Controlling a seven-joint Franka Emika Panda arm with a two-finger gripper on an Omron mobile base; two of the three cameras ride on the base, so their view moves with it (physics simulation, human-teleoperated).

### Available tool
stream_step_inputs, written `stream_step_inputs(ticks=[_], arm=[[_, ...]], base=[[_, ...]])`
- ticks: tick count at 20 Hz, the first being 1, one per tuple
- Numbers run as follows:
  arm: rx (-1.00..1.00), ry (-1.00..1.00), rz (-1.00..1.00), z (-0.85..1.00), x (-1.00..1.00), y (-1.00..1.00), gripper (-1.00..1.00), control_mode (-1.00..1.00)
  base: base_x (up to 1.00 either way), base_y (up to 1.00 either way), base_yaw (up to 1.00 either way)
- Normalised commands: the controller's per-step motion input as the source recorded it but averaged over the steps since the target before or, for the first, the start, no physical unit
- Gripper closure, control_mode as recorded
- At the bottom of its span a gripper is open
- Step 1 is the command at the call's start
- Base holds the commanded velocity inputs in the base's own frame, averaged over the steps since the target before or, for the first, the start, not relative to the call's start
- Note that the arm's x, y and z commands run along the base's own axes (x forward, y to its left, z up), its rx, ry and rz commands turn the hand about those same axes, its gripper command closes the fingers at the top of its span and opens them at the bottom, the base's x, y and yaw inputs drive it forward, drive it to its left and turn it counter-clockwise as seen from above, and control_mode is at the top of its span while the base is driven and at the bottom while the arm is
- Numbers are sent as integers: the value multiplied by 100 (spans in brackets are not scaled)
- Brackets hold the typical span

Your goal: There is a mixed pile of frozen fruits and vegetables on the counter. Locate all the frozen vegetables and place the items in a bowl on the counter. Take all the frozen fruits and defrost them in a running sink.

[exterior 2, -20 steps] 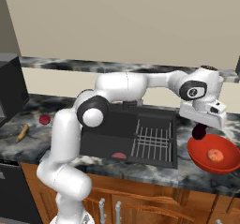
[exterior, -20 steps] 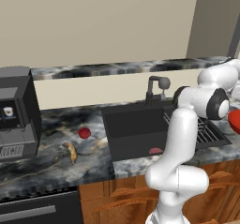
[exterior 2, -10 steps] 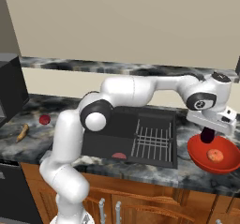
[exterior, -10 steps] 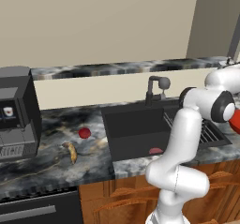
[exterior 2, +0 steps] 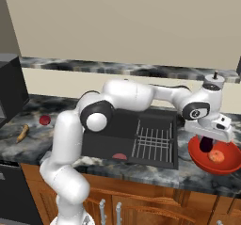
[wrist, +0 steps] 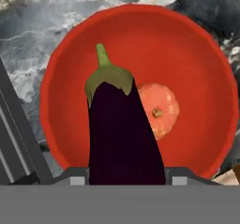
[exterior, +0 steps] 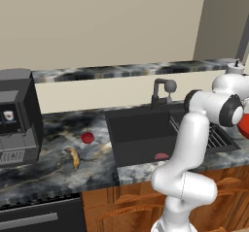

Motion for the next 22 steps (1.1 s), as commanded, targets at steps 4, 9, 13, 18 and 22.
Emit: stream_step_inputs(ticks=[4, 9, 13, 18, 22], arm=[[8, 3, 0, -53, 0, -6, 100, -100], [2, 1, 0, -19, 1, 0, -100, -100], [0, 0, 0, 0, 0, 0, -100, -100], [0, 0, 0, 0, 0, 0, -100, -100], [-10, 7, -1, 31, 0, 3, -100, -100]], base=[[0, 0, 0], [0, 0, 0], [0, 0, 0], [0, 0, 0], [0, 0, 0]])
